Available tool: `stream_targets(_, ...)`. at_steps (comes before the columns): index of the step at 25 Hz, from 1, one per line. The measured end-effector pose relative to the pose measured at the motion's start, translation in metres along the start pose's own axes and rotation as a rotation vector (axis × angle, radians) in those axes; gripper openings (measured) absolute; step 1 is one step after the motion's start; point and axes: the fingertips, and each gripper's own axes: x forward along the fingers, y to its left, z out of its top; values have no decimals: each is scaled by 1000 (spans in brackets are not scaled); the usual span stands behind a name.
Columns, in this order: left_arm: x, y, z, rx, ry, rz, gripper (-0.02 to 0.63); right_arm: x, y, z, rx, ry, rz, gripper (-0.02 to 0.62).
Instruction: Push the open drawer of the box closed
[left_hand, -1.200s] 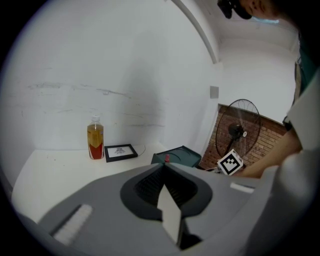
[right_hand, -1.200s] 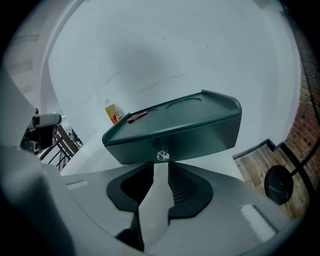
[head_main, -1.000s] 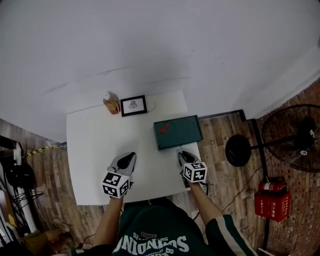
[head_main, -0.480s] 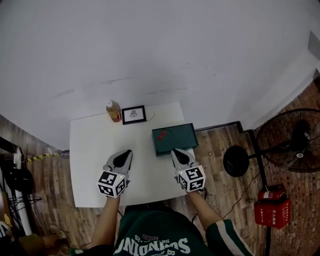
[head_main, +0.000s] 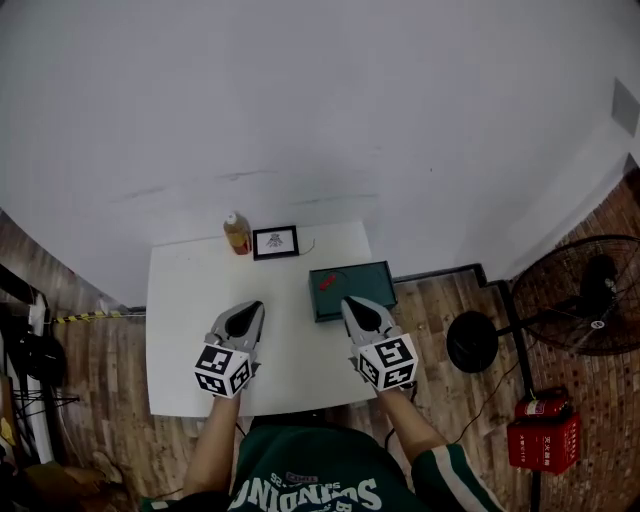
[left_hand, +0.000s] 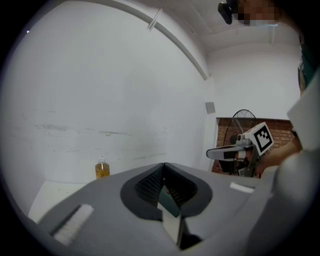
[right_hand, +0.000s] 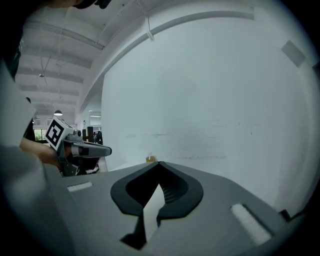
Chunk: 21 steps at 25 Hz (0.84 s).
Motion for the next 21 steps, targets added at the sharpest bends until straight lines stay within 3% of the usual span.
stream_targets(21, -4, 5, -11, -17, 6, 16, 52, 5, 6, -17, -14, 11, 4, 0)
